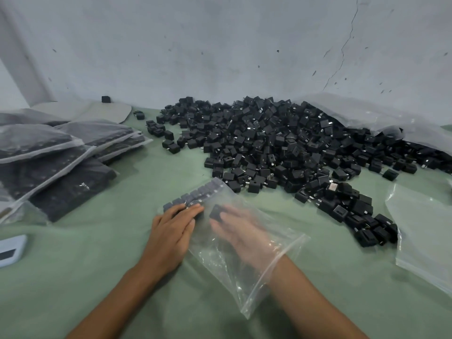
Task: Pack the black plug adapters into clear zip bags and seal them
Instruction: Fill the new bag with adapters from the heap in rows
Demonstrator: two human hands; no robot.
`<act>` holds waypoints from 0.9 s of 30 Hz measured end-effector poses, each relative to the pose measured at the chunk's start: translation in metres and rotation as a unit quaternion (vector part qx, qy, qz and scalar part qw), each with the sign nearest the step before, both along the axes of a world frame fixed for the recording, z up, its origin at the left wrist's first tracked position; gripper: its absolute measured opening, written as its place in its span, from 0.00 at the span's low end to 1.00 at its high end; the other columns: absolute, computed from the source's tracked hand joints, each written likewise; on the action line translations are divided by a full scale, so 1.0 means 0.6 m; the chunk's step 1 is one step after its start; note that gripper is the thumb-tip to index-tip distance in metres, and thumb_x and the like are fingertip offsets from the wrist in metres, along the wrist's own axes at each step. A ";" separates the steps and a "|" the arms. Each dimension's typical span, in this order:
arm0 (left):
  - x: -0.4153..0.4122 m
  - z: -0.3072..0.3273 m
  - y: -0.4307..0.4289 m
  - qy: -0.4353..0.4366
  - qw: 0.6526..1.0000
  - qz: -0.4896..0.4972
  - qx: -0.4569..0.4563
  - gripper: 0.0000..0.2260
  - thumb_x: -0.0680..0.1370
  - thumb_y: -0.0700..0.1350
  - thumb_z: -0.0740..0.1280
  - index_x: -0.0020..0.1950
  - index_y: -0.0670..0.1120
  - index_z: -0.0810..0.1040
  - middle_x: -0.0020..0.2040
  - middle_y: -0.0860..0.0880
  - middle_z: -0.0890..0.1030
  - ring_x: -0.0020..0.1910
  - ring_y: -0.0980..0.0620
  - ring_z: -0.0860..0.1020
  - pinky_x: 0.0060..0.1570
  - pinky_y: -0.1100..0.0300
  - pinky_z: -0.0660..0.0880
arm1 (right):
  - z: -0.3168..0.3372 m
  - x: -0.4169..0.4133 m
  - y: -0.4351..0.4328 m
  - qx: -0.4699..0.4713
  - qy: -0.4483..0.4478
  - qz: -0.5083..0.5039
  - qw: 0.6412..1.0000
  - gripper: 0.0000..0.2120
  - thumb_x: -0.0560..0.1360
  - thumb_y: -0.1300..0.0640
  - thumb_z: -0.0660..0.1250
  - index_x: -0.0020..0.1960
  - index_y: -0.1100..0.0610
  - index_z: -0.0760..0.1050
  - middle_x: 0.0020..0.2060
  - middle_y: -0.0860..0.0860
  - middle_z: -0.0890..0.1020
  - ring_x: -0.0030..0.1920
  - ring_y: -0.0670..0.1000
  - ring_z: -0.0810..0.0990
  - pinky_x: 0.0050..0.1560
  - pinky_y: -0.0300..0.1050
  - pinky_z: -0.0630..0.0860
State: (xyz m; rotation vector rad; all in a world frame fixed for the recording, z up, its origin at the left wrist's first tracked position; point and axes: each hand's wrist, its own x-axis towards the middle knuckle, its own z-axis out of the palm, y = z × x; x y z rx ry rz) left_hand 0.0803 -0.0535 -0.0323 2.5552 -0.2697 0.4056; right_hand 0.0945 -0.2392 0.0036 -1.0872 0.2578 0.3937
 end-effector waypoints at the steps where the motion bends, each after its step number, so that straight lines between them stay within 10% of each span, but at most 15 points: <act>1: 0.001 -0.001 0.000 -0.001 1.000 0.000 0.000 0.19 0.81 0.51 0.54 0.70 0.59 0.73 0.69 0.66 0.71 0.70 0.60 0.65 0.62 0.59 0.58 | 0.002 0.014 0.010 -0.061 -0.001 0.004 0.998 0.11 0.81 0.64 0.62 0.63 0.64 0.74 0.57 0.59 0.81 0.54 0.53 0.84 0.56 0.44 0.80; 7: 0.002 -0.001 -0.001 -0.006 1.000 0.003 -0.004 0.19 0.81 0.50 0.55 0.69 0.58 0.74 0.67 0.66 0.72 0.69 0.59 0.67 0.61 0.59 0.59 | -0.027 0.039 0.037 -0.230 -0.158 0.006 0.960 0.16 0.72 0.72 0.65 0.49 0.52 0.80 0.46 0.53 0.85 0.45 0.52 0.84 0.49 0.48 0.82; 12: -0.001 0.000 0.000 -0.001 1.000 0.001 0.004 0.19 0.81 0.50 0.54 0.70 0.58 0.74 0.69 0.66 0.71 0.70 0.61 0.65 0.63 0.60 0.58 | -0.029 0.044 0.045 -0.285 -0.210 0.014 0.935 0.19 0.74 0.68 0.66 0.49 0.44 0.81 0.43 0.38 0.85 0.43 0.36 0.82 0.40 0.28 0.75; 21: 0.012 0.010 -0.013 -0.046 0.998 0.027 0.017 0.16 0.81 0.48 0.56 0.62 0.56 0.80 0.58 0.63 0.80 0.59 0.56 0.74 0.57 0.53 0.64 | -0.047 0.044 0.043 -0.354 -0.228 0.017 0.907 0.11 0.79 0.57 0.64 0.56 0.43 0.79 0.48 0.44 0.84 0.47 0.46 0.84 0.53 0.48 0.81; 27: 0.027 0.006 -0.019 -0.080 0.996 0.029 0.015 0.16 0.81 0.47 0.56 0.62 0.56 0.79 0.57 0.62 0.81 0.56 0.56 0.73 0.55 0.57 0.60 | -0.047 0.042 0.047 -0.345 -0.238 -0.003 0.908 0.12 0.78 0.58 0.65 0.53 0.44 0.83 0.48 0.42 0.85 0.49 0.41 0.83 0.53 0.43 0.81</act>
